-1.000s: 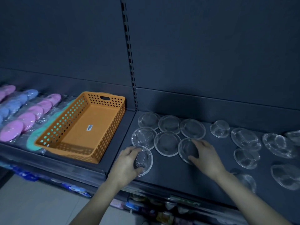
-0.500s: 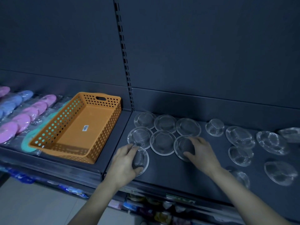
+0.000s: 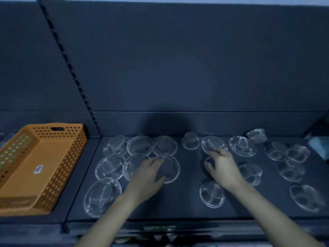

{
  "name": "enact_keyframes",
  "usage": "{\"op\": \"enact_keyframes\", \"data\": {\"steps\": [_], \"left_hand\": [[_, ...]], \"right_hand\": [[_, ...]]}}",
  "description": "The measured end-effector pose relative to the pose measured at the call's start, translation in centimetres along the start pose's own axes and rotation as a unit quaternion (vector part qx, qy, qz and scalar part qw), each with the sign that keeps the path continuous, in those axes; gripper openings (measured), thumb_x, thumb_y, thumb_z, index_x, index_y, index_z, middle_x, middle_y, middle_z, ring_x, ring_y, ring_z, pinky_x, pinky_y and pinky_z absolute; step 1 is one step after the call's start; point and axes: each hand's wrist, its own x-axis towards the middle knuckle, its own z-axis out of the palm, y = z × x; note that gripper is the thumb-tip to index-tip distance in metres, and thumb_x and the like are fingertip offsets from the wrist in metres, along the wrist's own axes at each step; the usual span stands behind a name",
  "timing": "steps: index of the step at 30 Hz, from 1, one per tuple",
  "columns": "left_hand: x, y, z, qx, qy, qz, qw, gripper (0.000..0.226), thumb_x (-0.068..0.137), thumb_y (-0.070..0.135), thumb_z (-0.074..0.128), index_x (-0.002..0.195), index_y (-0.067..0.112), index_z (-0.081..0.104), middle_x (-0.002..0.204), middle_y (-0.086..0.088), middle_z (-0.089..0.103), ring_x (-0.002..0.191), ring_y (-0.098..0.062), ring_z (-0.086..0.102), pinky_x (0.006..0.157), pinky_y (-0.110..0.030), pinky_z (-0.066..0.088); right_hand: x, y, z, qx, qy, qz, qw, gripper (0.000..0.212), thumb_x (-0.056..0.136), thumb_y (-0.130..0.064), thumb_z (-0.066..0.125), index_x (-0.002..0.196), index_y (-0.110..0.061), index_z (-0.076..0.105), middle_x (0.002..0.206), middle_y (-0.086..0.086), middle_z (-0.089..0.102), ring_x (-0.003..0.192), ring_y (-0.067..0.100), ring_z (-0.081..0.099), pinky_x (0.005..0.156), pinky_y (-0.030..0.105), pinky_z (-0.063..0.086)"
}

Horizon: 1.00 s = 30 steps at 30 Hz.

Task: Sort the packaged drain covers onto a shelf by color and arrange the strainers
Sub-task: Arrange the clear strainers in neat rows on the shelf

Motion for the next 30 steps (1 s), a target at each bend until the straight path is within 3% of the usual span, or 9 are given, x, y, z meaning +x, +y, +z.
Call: {"op": "enact_keyframes", "data": {"steps": [5, 10, 15, 19, 25, 30], "left_hand": [[4.8, 3.6, 2.0, 0.007, -0.026, 0.057, 0.998, 0.054, 0.087, 0.027, 0.060, 0.137, 0.016, 0.045, 0.133, 0.001, 0.047, 0.120, -0.015, 0.048, 0.102, -0.023, 0.037], [10.4, 7.0, 4.3, 0.026, -0.093, 0.087, 0.992, 0.051, 0.090, 0.027, 0.058, 0.136, 0.012, 0.045, 0.133, -0.008, 0.049, 0.121, -0.022, 0.046, 0.102, -0.031, 0.038], [16.0, 9.1, 6.8, 0.060, -0.141, 0.066, 0.986, 0.048, 0.090, 0.034, 0.057, 0.131, 0.010, 0.049, 0.124, -0.011, 0.053, 0.116, -0.026, 0.049, 0.097, -0.036, 0.042], [18.9, 10.3, 8.4, 0.105, -0.174, 0.056, 0.977, 0.055, 0.089, 0.037, 0.057, 0.135, 0.011, 0.042, 0.130, -0.011, 0.047, 0.120, -0.028, 0.043, 0.101, -0.038, 0.040], [21.1, 11.4, 10.1, 0.082, -0.223, 0.029, 0.971, 0.068, 0.081, 0.037, 0.066, 0.139, 0.016, 0.036, 0.134, -0.011, 0.043, 0.123, -0.029, 0.039, 0.101, -0.038, 0.040], [21.4, 11.2, 10.8, 0.057, -0.203, 0.005, 0.977, 0.065, 0.074, 0.034, 0.070, 0.131, 0.017, 0.044, 0.122, -0.010, 0.049, 0.115, -0.027, 0.046, 0.095, -0.040, 0.045]], "right_hand": [[-0.2, 5.6, -2.2, -0.078, -0.023, 0.092, 0.992, 0.042, 0.088, -0.028, 0.056, 0.128, -0.017, 0.053, 0.131, 0.011, 0.048, 0.122, 0.033, 0.040, 0.096, 0.043, 0.042], [0.6, 10.0, -3.1, -0.033, -0.040, 0.112, 0.992, 0.051, 0.088, -0.026, 0.057, 0.137, -0.016, 0.045, 0.139, 0.013, 0.042, 0.127, 0.037, 0.035, 0.105, 0.040, 0.037], [3.5, 12.5, -3.4, 0.002, -0.038, 0.117, 0.992, 0.049, 0.085, -0.025, 0.059, 0.132, -0.014, 0.048, 0.135, 0.018, 0.045, 0.122, 0.038, 0.044, 0.103, 0.036, 0.040], [5.8, 13.1, -3.4, 0.019, -0.052, 0.138, 0.989, 0.055, 0.087, -0.025, 0.060, 0.136, -0.013, 0.041, 0.138, 0.017, 0.041, 0.125, 0.038, 0.040, 0.105, 0.038, 0.037], [8.2, 13.9, -2.5, 0.046, -0.062, 0.192, 0.978, 0.058, 0.083, -0.032, 0.065, 0.134, -0.014, 0.042, 0.134, 0.019, 0.043, 0.120, 0.041, 0.043, 0.101, 0.041, 0.040], [8.6, 14.3, -1.9, 0.044, -0.033, 0.206, 0.977, 0.057, 0.076, -0.038, 0.069, 0.123, -0.010, 0.051, 0.123, 0.018, 0.051, 0.114, 0.039, 0.047, 0.096, 0.042, 0.044]]}}
